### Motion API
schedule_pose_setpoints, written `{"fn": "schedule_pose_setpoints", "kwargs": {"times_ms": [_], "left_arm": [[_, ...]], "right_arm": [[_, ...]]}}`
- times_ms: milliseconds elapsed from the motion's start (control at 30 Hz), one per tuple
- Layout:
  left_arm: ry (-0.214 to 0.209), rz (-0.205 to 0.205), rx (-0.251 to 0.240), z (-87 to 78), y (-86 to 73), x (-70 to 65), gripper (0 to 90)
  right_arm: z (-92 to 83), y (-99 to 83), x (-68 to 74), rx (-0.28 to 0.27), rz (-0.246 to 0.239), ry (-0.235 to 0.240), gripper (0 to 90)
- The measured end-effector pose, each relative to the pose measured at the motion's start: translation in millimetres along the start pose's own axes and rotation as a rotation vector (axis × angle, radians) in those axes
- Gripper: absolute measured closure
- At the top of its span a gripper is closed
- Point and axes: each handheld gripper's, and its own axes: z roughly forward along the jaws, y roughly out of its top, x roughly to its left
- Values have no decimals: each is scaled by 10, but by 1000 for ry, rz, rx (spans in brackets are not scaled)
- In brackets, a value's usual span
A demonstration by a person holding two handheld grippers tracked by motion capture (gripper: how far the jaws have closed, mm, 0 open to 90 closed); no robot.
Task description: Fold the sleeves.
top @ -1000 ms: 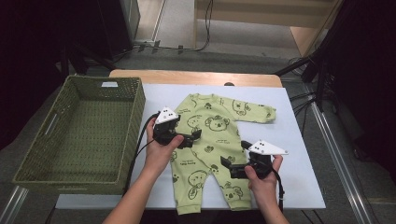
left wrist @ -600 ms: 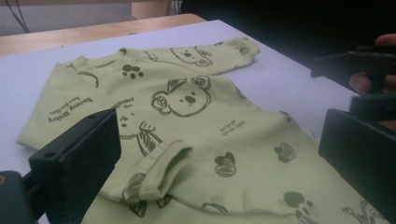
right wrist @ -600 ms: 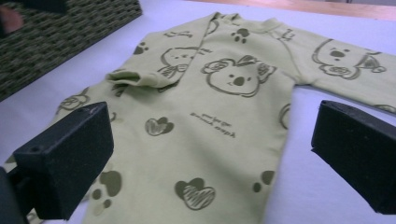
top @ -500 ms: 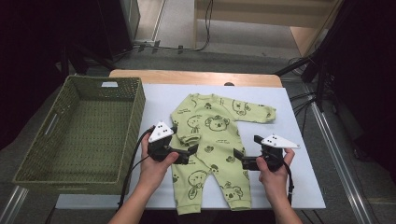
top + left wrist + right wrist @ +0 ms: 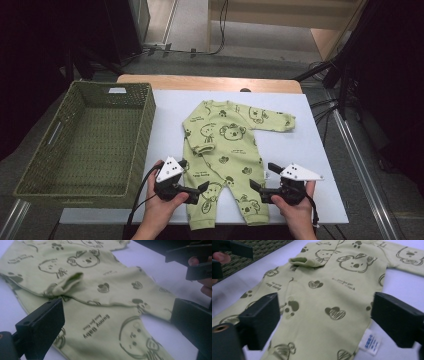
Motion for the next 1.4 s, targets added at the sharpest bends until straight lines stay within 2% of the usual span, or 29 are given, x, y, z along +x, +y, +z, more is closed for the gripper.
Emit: {"fn": "schedule_pose_setpoints", "kwargs": {"times_ms": [67,100,200,367,433,500,567,667,767,867,933,967,1033,1167,1333,1400], "left_arm": [[9,-5,-2,-28,-39,-38,20],[2,-10,-1,-47,-58,-50,39],[8,-13,11,-75,-130,-114,128],[-3,-15,21,-110,-225,-162,140],[5,-10,11,-135,-226,-167,140],[15,-5,5,-156,-225,-166,139],[22,-8,2,-169,-229,-151,136],[32,-16,5,-180,-238,-114,136],[39,-19,2,-193,-236,-85,136],[41,-22,-2,-203,-234,-66,136],[44,-22,-1,-202,-234,-61,136],[45,-22,-1,-199,-236,-58,136],[47,-20,1,-196,-238,-47,136],[43,-26,0,-179,-245,-24,131],[39,-24,-12,-161,-243,-16,127],[38,-20,-17,-160,-239,-14,94]], "right_arm": [[-24,-72,51,16,6,16,153],[-27,-108,84,25,7,33,199],[-31,-208,229,63,-2,56,273],[-32,-360,457,118,-30,110,405],[-2,-409,523,155,-45,103,434],[41,-446,577,183,-62,77,466],[82,-467,616,212,-89,26,543],[101,-474,634,210,-111,-3,691],[97,-467,633,218,-74,20,771],[83,-460,710,204,-66,58,790],[97,-465,787,209,-91,64,773],[100,-465,804,210,-92,59,737],[94,-447,776,189,-85,76,600],[25,-370,639,137,-59,63,352],[-75,-219,416,80,-41,36,165],[-117,-149,303,55,-23,30,127]]}}
